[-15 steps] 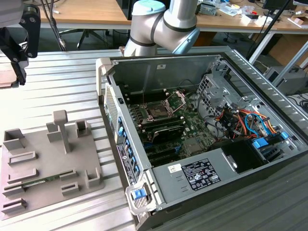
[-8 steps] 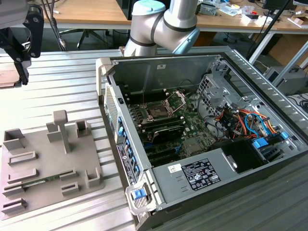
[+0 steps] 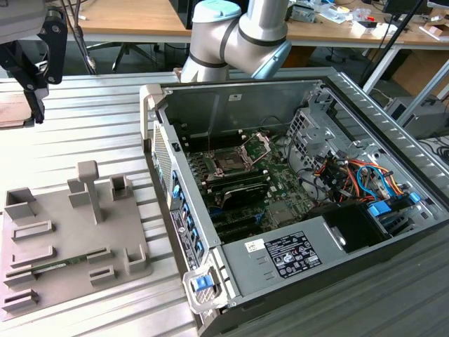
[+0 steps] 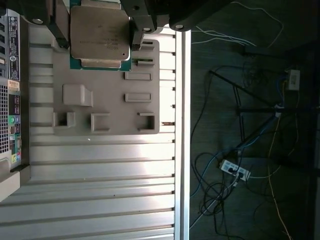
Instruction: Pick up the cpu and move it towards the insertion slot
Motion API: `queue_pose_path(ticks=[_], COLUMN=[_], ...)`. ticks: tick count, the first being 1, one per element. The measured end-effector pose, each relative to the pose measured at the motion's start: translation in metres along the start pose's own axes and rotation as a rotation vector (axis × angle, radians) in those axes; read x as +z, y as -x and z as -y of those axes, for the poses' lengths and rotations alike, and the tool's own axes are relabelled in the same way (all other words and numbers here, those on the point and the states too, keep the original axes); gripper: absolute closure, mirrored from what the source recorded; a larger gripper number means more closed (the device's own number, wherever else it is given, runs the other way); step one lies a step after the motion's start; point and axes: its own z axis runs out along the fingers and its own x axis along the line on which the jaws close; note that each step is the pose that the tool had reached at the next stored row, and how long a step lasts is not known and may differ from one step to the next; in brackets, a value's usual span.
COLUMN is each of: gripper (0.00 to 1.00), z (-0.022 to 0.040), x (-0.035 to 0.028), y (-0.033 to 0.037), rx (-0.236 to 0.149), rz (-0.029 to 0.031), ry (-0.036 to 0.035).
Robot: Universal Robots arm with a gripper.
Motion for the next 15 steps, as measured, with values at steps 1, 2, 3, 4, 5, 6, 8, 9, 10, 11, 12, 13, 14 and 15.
queue_pose_path(ticks=[1, 2, 3, 4, 5, 6, 8, 9, 10, 11, 12, 13, 14, 15], gripper=[0.45, 0.45, 0.45, 0.45, 0.45, 0.45, 0.45, 0.45, 0.45, 0.45, 0.45, 0.45, 0.45, 0.45], z=[0.0, 0.0, 0.0, 0.0, 0.0001, 0.0, 0.0001, 0.0001, 0.0001, 0.0001, 0.0001, 0.0001, 0.0001, 0.0001], x=[0.0, 0.0, 0.0, 0.0, 0.0, 0.0, 0.0, 0.0, 0.0, 0.0, 0.0, 0.0, 0.0, 0.0], y=[0.0007, 0.0012, 0.0014, 0.0017, 0.0021, 0.0024, 0.003, 0.0033, 0.0036, 0.004, 0.0048, 0.0051, 0.0053, 0.0057], rx=[0.0, 0.0, 0.0, 0.0, 0.0, 0.0, 0.0, 0.0, 0.0, 0.0, 0.0, 0.0, 0.0, 0.0], rz=[0.0, -0.0001, 0.0, 0.0, 0.0, 0.0, 0.0, 0.0, 0.0, 0.0, 0.0, 0.0, 0.0, 0.0], ry=[0.0, 0.0, -0.0001, 0.0, 0.0, 0.0, 0.0, 0.0, 0.0, 0.0, 0.0, 0.0, 0.0, 0.0])
